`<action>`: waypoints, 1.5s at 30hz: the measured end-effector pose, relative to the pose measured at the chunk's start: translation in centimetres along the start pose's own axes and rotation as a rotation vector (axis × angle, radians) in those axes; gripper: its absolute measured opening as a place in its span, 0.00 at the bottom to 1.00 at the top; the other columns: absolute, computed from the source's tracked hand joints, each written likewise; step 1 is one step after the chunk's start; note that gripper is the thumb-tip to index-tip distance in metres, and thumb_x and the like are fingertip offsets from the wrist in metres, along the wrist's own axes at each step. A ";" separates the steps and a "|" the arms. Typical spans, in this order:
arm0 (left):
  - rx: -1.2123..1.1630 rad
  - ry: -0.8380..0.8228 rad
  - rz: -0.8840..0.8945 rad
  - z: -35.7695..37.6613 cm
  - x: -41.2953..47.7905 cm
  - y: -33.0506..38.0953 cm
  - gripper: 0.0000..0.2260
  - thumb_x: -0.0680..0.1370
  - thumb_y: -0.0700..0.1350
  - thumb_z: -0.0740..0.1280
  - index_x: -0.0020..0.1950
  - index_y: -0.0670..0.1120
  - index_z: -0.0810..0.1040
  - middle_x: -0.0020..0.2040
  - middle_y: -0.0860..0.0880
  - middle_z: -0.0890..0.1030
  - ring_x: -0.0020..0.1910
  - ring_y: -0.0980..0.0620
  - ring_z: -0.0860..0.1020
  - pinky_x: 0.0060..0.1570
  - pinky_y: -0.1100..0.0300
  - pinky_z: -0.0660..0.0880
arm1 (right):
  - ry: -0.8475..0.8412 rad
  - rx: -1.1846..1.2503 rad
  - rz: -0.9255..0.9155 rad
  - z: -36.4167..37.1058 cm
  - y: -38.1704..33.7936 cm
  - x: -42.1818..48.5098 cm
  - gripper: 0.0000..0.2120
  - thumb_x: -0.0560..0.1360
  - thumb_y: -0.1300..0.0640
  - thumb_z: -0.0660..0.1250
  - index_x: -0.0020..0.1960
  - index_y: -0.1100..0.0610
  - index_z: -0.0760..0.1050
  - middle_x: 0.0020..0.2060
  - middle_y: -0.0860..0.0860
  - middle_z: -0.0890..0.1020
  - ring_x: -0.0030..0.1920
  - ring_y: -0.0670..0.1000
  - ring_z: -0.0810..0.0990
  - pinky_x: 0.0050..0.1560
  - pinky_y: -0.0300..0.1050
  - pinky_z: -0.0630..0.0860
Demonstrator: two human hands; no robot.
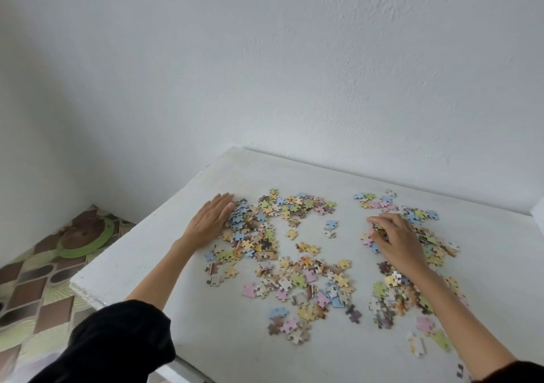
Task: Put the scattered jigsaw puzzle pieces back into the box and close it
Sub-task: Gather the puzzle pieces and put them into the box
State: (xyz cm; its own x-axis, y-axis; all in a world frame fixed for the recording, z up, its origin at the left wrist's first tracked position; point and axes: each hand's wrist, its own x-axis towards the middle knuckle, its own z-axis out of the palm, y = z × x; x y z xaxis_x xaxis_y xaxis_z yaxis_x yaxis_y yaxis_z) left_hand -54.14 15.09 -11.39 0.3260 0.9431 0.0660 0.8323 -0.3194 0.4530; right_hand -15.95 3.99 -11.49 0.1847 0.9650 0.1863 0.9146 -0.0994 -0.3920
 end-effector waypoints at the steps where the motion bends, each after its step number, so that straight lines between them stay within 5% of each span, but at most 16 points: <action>1: -0.017 -0.014 0.020 0.2 -0.1 0.9 0.32 0.76 0.65 0.39 0.75 0.50 0.53 0.76 0.50 0.56 0.75 0.52 0.52 0.71 0.58 0.46 | 0.001 0.001 0.002 0.0 0.0 0.0 0.16 0.77 0.53 0.60 0.63 0.54 0.72 0.62 0.54 0.71 0.65 0.55 0.67 0.63 0.50 0.66; 7: -0.164 -0.107 0.182 1.3 -1.0 4.6 0.43 0.67 0.75 0.35 0.74 0.53 0.57 0.75 0.51 0.59 0.73 0.54 0.58 0.69 0.60 0.50 | 0.020 0.016 0.003 0.3 0.2 0.0 0.16 0.77 0.53 0.61 0.63 0.53 0.73 0.62 0.53 0.72 0.65 0.54 0.68 0.62 0.48 0.67; 11: -0.405 -0.054 0.193 1.9 0.2 5.7 0.38 0.70 0.73 0.42 0.72 0.53 0.62 0.72 0.52 0.64 0.68 0.57 0.62 0.69 0.55 0.58 | 0.028 0.026 -0.007 0.4 0.1 0.1 0.15 0.77 0.54 0.61 0.63 0.54 0.73 0.62 0.53 0.72 0.65 0.54 0.68 0.63 0.48 0.67; 15: -0.450 0.079 -0.019 2.1 3.4 5.6 0.37 0.72 0.71 0.42 0.72 0.50 0.62 0.73 0.50 0.61 0.70 0.50 0.63 0.70 0.49 0.59 | 0.045 0.029 -0.012 0.4 0.3 0.0 0.15 0.77 0.54 0.61 0.62 0.54 0.73 0.61 0.53 0.73 0.64 0.54 0.68 0.63 0.47 0.66; 23: -0.344 -0.147 0.067 3.4 6.1 8.4 0.29 0.77 0.66 0.41 0.73 0.55 0.61 0.75 0.48 0.59 0.74 0.50 0.56 0.72 0.51 0.50 | 0.076 0.050 -0.024 0.5 0.5 0.0 0.15 0.77 0.54 0.61 0.62 0.54 0.74 0.60 0.52 0.74 0.64 0.53 0.68 0.64 0.46 0.65; 26: -0.387 -0.201 0.144 4.0 6.1 9.6 0.35 0.72 0.69 0.41 0.72 0.54 0.63 0.74 0.48 0.62 0.74 0.50 0.58 0.71 0.53 0.52 | 0.066 0.093 -0.023 0.3 0.5 -0.1 0.15 0.77 0.55 0.62 0.63 0.53 0.72 0.60 0.51 0.74 0.64 0.52 0.69 0.63 0.45 0.65; 29: -0.491 -0.234 0.170 4.1 6.4 10.5 0.26 0.78 0.63 0.46 0.70 0.52 0.67 0.72 0.48 0.66 0.71 0.50 0.63 0.68 0.57 0.56 | 0.166 0.188 -0.037 -0.5 0.6 0.3 0.14 0.75 0.57 0.64 0.61 0.53 0.74 0.56 0.51 0.77 0.59 0.52 0.74 0.60 0.50 0.70; 32: -0.584 -0.168 0.185 3.5 7.4 10.7 0.40 0.68 0.75 0.47 0.67 0.49 0.71 0.69 0.49 0.69 0.67 0.55 0.65 0.64 0.60 0.59 | 0.207 0.219 -0.074 -1.7 1.0 1.9 0.13 0.75 0.58 0.65 0.59 0.53 0.76 0.53 0.52 0.78 0.57 0.53 0.74 0.57 0.51 0.71; 37: -0.652 -0.216 0.126 4.1 9.2 10.6 0.48 0.60 0.81 0.48 0.68 0.51 0.70 0.72 0.49 0.66 0.71 0.52 0.61 0.68 0.56 0.56 | 0.024 0.263 0.068 -2.8 2.5 6.2 0.20 0.77 0.48 0.61 0.68 0.50 0.68 0.69 0.51 0.66 0.71 0.52 0.61 0.67 0.52 0.61; 41: -0.718 -0.266 0.084 4.8 10.4 11.1 0.39 0.66 0.77 0.50 0.67 0.55 0.70 0.72 0.51 0.67 0.72 0.51 0.62 0.72 0.50 0.55 | -0.169 0.288 0.167 -2.1 3.1 8.4 0.27 0.77 0.40 0.55 0.73 0.47 0.57 0.75 0.48 0.54 0.75 0.49 0.51 0.72 0.53 0.51; 45: -0.769 -0.315 0.061 5.3 10.9 11.9 0.27 0.75 0.65 0.50 0.68 0.55 0.70 0.71 0.53 0.67 0.71 0.53 0.64 0.71 0.51 0.55 | -0.236 0.269 0.094 -0.9 2.0 9.3 0.27 0.77 0.41 0.53 0.73 0.47 0.55 0.75 0.47 0.54 0.75 0.48 0.51 0.72 0.52 0.50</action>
State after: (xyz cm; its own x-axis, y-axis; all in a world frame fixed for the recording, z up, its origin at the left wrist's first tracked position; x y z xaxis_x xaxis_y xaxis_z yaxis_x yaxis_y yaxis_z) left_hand -38.27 21.03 -10.00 0.5656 0.8197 -0.0901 0.3080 -0.1087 0.9451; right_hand -12.06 12.58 -9.71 0.1466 0.9872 -0.0627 0.7648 -0.1533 -0.6258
